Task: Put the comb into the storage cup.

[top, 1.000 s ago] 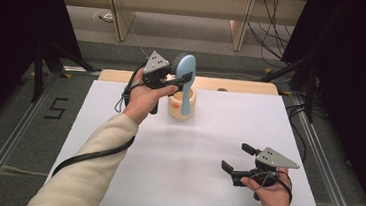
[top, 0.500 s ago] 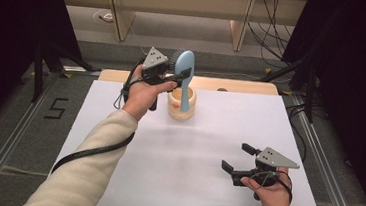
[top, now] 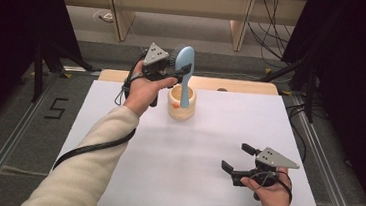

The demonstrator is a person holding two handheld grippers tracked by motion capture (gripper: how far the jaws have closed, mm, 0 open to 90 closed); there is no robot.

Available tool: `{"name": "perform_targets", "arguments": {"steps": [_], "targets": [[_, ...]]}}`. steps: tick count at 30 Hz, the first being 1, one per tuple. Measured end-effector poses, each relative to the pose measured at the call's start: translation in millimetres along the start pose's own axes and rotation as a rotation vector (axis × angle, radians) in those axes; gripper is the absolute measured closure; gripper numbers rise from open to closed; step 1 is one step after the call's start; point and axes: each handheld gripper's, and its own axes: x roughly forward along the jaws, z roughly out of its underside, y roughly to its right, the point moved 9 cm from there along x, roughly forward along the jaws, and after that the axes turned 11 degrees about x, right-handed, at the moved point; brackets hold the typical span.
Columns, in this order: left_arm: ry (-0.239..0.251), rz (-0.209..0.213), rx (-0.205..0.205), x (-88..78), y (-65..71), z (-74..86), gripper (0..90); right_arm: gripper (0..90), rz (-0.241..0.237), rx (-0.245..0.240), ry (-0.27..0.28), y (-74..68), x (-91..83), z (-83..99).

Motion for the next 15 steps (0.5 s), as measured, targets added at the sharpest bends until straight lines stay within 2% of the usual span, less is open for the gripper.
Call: {"name": "perform_targets", "arguments": {"steps": [15], "targets": [[0.012,-0.011,0.000,5.8,-5.8,-4.4,50.2,3.9,0.005,0.002,0.005,1.3,-0.5,-0.6]]}}
